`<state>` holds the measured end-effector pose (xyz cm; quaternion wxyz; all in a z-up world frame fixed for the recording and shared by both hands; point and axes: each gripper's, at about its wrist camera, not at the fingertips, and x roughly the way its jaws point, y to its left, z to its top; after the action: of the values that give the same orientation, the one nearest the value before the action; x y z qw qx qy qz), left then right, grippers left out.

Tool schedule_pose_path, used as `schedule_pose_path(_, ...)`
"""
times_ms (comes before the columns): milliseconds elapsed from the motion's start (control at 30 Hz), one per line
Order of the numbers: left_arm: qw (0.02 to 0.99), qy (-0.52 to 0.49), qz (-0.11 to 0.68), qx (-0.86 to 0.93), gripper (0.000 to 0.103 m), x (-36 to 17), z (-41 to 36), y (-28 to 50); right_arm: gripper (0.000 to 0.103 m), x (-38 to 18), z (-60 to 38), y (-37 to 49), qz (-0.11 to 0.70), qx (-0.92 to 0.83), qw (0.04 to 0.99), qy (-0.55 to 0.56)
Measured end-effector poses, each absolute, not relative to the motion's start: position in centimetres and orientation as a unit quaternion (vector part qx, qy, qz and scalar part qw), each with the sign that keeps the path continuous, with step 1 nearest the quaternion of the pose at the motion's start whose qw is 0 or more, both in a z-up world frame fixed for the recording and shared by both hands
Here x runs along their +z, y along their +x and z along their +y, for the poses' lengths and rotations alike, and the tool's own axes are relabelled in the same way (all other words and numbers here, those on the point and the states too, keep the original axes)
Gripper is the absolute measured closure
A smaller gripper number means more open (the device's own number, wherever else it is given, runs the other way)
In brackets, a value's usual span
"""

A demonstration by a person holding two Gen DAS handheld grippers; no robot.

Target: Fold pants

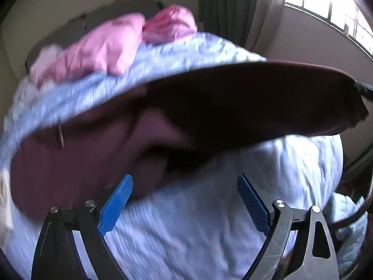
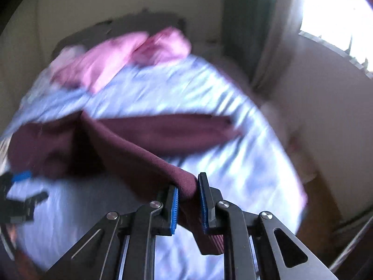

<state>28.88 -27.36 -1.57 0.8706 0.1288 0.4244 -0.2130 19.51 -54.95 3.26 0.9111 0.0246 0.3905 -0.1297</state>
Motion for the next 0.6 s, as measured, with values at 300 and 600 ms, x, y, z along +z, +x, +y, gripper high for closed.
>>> schedule_pose_path(300,0.869,0.200,0.404,-0.201,0.011,0.1,-32.1,37.6,0.087,6.4,-59.6,29.3,0.395,-0.183,0.900,0.020)
schedule_pose_path(600,0.857,0.222,0.426,-0.185,0.011,-5.9,-35.7,41.6,0.088,0.6,-64.7,41.1,0.453,-0.240,0.858,0.020)
